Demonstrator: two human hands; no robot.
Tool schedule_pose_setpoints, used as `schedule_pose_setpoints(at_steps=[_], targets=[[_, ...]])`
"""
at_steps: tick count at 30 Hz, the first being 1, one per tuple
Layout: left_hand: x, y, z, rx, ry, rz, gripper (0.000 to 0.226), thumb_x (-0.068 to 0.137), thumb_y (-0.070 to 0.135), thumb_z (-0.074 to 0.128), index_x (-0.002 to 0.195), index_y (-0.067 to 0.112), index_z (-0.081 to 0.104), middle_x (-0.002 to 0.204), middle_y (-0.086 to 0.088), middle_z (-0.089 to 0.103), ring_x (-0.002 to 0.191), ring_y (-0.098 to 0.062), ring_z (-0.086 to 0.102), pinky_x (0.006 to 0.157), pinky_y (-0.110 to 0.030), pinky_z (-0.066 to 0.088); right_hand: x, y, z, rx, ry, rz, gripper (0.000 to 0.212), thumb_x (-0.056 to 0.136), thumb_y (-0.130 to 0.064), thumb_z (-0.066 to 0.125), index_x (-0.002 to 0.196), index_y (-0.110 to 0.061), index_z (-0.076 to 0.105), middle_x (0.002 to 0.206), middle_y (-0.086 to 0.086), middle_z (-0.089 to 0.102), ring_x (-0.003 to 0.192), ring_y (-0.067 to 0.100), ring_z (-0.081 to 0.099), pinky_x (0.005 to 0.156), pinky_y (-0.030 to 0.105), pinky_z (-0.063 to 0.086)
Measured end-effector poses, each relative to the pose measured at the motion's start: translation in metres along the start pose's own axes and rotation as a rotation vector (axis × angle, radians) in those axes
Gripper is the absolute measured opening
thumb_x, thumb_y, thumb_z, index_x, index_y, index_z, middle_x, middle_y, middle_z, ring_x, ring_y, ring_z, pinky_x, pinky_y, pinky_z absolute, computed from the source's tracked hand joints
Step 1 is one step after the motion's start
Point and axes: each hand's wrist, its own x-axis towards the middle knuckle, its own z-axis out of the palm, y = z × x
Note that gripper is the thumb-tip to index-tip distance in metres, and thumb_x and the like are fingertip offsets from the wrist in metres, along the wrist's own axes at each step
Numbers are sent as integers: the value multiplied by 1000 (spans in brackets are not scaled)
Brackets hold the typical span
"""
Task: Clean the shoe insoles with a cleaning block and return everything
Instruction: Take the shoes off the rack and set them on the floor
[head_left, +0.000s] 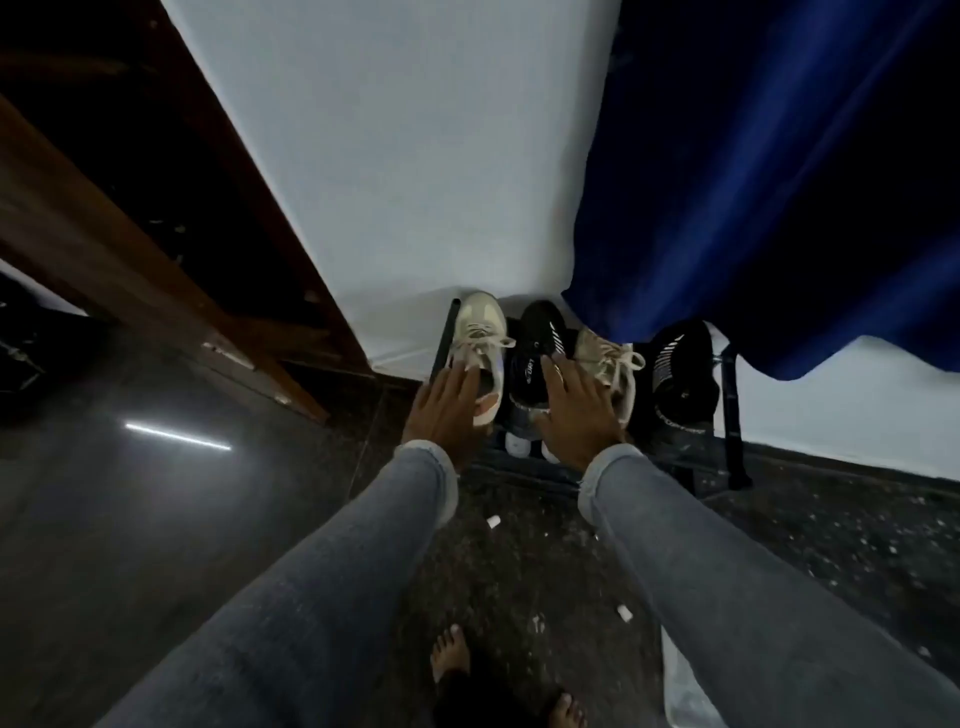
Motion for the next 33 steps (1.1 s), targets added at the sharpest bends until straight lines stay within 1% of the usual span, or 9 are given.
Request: schedule_pose_setpoints(at_steps=[4,7,10,13,17,21,26,30,33], targets=[[22,-9,34,-29,-200,-15,81,91,34,59,154,22,10,161,0,15,148,-21,13,118,-54,10,22,8,36,-7,-152,48,76,94,-28,54,154,-15,10,161,5,9,148,25,11,114,45,24],[38,-15,52,-22,-292,20,79,91,29,60,153,23,11,158,-2,21,147,-23,16,116,-59,11,36,15,58,-29,-214,74,76,95,-28,53,154,-14,8,162,7,8,148,26,10,116,45,25],[49,-18,66,18,-323,53,80,91,26,60,153,19,12,156,-6,25,145,-28,21,114,-57,17,46,19,72,-36,-303,104,77,94,-29,52,154,-14,6,160,10,14,147,28,15,114,46,27],[59,-24,70,18,-330,99,76,89,19,62,151,15,19,150,-12,32,138,-33,33,107,-50,33,50,18,79,-93,-352,128,70,94,-29,51,152,-13,16,149,14,34,136,33,36,104,45,37],[73,-30,72,-1,-359,128,64,85,10,64,142,13,34,140,-15,40,129,-37,42,96,-51,45,54,17,88,-161,-287,113,42,90,-21,55,129,-11,43,130,11,47,121,31,46,90,41,43],[82,-30,80,1,-370,84,51,90,9,56,137,11,36,132,-17,51,122,-37,49,91,-52,47,61,20,95,-117,-261,108,38,88,-16,56,123,-11,42,124,12,51,118,30,46,87,41,45],[79,-25,87,76,-253,50,46,94,14,52,137,13,37,122,-16,59,113,-35,55,83,-45,48,71,22,107,-141,-276,92,33,92,-7,46,126,-10,44,123,16,55,116,34,50,84,40,46],[70,-16,83,73,-239,-11,40,96,13,47,136,10,38,123,-16,58,116,-36,54,81,-46,46,70,20,98,-172,-297,61,31,92,-6,47,123,-8,49,123,16,56,112,31,55,87,36,46],[50,-12,76,36,-213,-34,40,95,11,47,134,10,39,124,-15,57,119,-35,51,82,-48,47,56,19,85,-175,-197,6,28,91,-3,45,117,-8,51,116,16,60,106,34,58,81,39,49]])
